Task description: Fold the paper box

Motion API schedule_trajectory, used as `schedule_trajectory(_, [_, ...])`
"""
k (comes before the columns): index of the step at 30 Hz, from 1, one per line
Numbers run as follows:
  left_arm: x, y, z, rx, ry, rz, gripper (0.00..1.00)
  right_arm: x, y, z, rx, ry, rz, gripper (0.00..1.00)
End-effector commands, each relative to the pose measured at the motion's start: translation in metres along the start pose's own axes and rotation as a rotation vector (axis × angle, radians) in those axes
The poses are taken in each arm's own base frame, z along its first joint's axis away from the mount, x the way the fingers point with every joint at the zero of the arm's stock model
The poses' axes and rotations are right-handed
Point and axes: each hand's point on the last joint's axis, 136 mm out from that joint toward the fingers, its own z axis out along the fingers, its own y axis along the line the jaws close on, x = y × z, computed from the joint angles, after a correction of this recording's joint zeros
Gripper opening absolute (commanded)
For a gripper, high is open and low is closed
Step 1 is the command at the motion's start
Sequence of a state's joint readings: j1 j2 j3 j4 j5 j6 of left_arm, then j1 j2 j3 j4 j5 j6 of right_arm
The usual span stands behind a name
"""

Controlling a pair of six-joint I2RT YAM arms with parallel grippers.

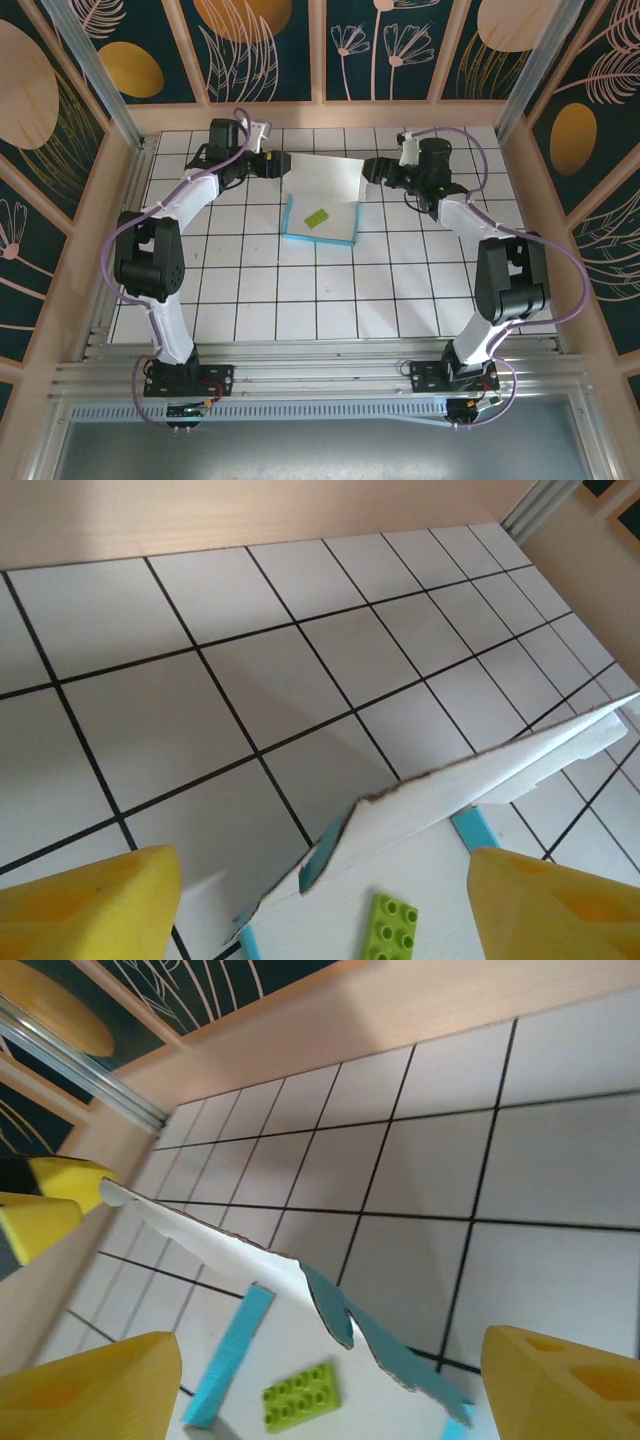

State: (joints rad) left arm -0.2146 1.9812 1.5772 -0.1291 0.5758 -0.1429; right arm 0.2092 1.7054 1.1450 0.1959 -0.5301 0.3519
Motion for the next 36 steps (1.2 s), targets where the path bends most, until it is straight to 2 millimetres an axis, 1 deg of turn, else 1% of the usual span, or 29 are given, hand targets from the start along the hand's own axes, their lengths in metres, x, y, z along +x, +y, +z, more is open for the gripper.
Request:
schedule_trajectory(1, [0.009,-0.007,0.01,0.081,0.052,-0.021,0.76,0.008,0.002,0.012,-0.059,0.025,0.161,0.79])
schedule_trajectory(5, [0.011,-0.016,0.009,0.14,0.022,-0.065,0.78,0.014,0.007,0.013,-0.095,-0.013,0.216,0.79])
schedule_trajectory(8, [0.015,-0.02,0.012,0.18,0.015,-0.088,0.78,0.02,0.004,0.017,-0.082,-0.011,0.214,0.78])
schedule_trajectory(10, [0.017,-0.019,0.014,0.19,0.014,-0.089,0.77,0.024,0.006,0.021,-0.093,0.005,0.2,0.75])
schedule_trajectory(14, [0.021,-0.014,0.017,0.176,0.023,-0.098,0.76,0.025,0.007,0.026,-0.082,0.002,0.162,0.75])
schedule_trajectory(17, [0.023,-0.014,0.02,0.18,0.031,-0.104,0.73,0.025,0.006,0.029,-0.081,0.006,0.151,0.75])
schedule_trajectory(21, [0.025,-0.015,0.021,0.19,0.04,-0.108,0.64,0.026,0.006,0.034,-0.084,0.017,0.151,0.67])
schedule_trajectory(25, [0.029,-0.013,0.022,0.185,0.052,-0.116,0.58,0.028,0.005,0.036,-0.08,0.02,0.15,0.61])
schedule_trajectory(32, [0.031,-0.015,0.022,0.199,0.051,-0.128,0.56,0.03,0.005,0.037,-0.077,0.026,0.146,0.57])
schedule_trajectory(36, [0.037,-0.016,0.024,0.211,0.062,-0.144,0.54,0.033,0.004,0.04,-0.071,0.037,0.145,0.51])
